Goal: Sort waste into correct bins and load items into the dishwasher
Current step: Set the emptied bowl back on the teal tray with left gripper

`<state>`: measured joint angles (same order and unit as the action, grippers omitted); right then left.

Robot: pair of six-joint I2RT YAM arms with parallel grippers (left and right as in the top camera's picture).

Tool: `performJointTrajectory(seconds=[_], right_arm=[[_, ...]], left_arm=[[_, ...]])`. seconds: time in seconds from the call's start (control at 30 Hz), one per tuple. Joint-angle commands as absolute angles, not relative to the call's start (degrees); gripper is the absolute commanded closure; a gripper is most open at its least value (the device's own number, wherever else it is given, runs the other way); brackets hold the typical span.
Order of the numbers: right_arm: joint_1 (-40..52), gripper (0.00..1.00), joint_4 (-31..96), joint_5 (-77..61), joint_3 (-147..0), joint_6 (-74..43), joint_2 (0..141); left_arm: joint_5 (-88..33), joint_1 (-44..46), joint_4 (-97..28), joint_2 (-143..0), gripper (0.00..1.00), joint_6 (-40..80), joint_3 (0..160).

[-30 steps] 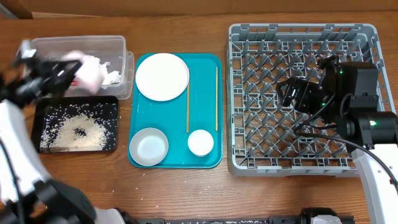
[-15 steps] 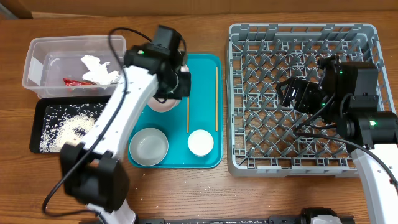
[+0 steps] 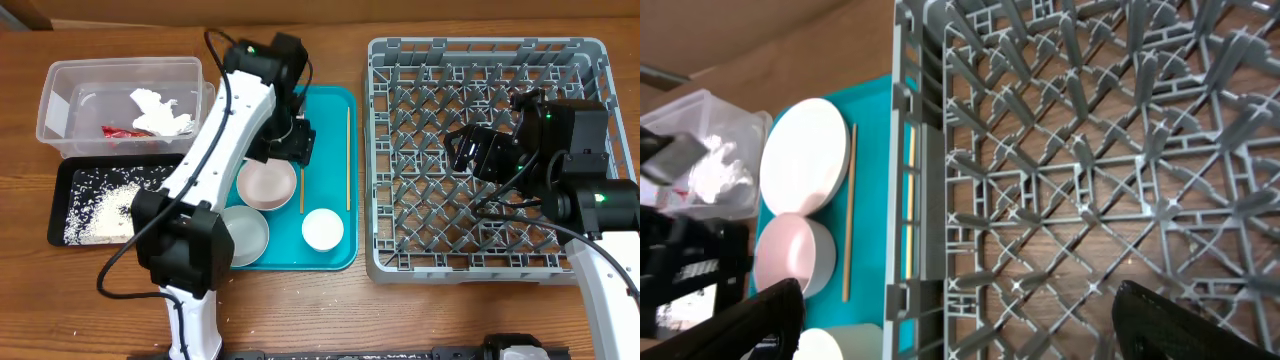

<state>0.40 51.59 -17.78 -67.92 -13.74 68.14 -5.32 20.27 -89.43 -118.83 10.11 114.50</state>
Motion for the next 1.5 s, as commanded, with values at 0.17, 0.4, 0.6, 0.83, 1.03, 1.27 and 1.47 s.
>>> performJointTrajectory(seconds=[0.17,0.4,0.6,0.83,1.03,1.27,1.47], right_arm=[[0.3,0.00,50.9,-18.1,-68.7,-13.9,68.3],[0.3,0.00,50.9,-18.1,-68.7,-13.9,68.3],[0.3,0.00,51.0,-18.1,-68.7,-13.9,68.8],[0.3,0.00,51.1,-18.2,-68.7,-14.8,70.3],[0.3,0.00,47.8,-32.6,-68.7,-15.2,70.8],[3.3,0.02,30.5,-58.1,-68.7,-15.2,77.8],[10.2,0.04,4.7,-66.2,-68.7,-26.5,85.1]], left_arm=[[-13.5,24.7,-96.1,-118.5,0.30,-5.1,113.8],[-9.2,29.9,-89.9,-118.5,0.37,-2.1,100.7],[-7.2,31.2,-84.2,-118.5,0.57,0.8,95.4],[-3.6,31.1,-81.1,-118.5,0.96,6.9,93.4],[-21.4,25.2,-90.3,-118.3,0.96,-1.5,110.7],[-71.9,8.0,-88.7,-118.3,0.96,-11.4,121.6],[-83.7,2.7,-91.8,-118.3,0.96,-11.4,121.6]])
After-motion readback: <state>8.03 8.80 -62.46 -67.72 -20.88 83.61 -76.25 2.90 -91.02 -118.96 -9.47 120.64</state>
